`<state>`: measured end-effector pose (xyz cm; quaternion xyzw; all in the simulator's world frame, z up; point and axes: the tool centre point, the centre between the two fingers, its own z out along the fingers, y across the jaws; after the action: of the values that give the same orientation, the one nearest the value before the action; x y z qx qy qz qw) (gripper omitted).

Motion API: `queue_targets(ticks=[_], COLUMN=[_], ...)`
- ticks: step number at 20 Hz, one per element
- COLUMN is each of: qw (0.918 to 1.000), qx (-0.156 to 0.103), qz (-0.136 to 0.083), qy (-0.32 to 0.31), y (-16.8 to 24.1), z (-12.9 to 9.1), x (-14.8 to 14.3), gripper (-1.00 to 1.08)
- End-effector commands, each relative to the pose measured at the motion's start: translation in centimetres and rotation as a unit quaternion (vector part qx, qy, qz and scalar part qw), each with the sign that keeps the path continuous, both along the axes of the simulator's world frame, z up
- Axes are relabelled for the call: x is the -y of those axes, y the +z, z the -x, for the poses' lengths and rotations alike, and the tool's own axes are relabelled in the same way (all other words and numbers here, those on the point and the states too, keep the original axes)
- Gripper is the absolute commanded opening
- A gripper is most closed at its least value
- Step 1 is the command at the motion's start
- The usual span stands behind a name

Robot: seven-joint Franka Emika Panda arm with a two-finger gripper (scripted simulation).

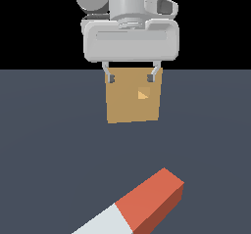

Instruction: Insert the peg into the horizontal hole in a box.

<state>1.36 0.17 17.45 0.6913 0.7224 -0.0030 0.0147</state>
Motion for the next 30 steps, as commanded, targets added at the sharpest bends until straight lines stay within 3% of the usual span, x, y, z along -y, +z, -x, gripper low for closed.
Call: queue_targets(ticks=[1, 6, 11, 16, 20, 25, 30], qw=[1.0000, 0.9999, 0.9976, 0.9875, 0.9688, 0.9356, 0.9042], qx=[0.000, 0.000, 0.000, 0.000, 0.000, -0.001, -0.001], qz=[0.000, 0.000, -0.002, -0.004, -0.007, -0.010, -0.013], qy=[0.000, -0.017, -0.069, -0.158, -0.248, -0.353, -0.427], y=[0.0, -0.4, -1.5, -3.4, -5.3, -7.7, -9.5], z=[0.0, -0.2, -0.7, -0.9, -0.2, 1.8, 4.0], x=[0.0, 0.9, 3.5, 8.1, 12.8, 18.1, 21.6], gripper=[1.00, 1.00, 1.00, 1.00, 1.00, 1.00, 1.00])
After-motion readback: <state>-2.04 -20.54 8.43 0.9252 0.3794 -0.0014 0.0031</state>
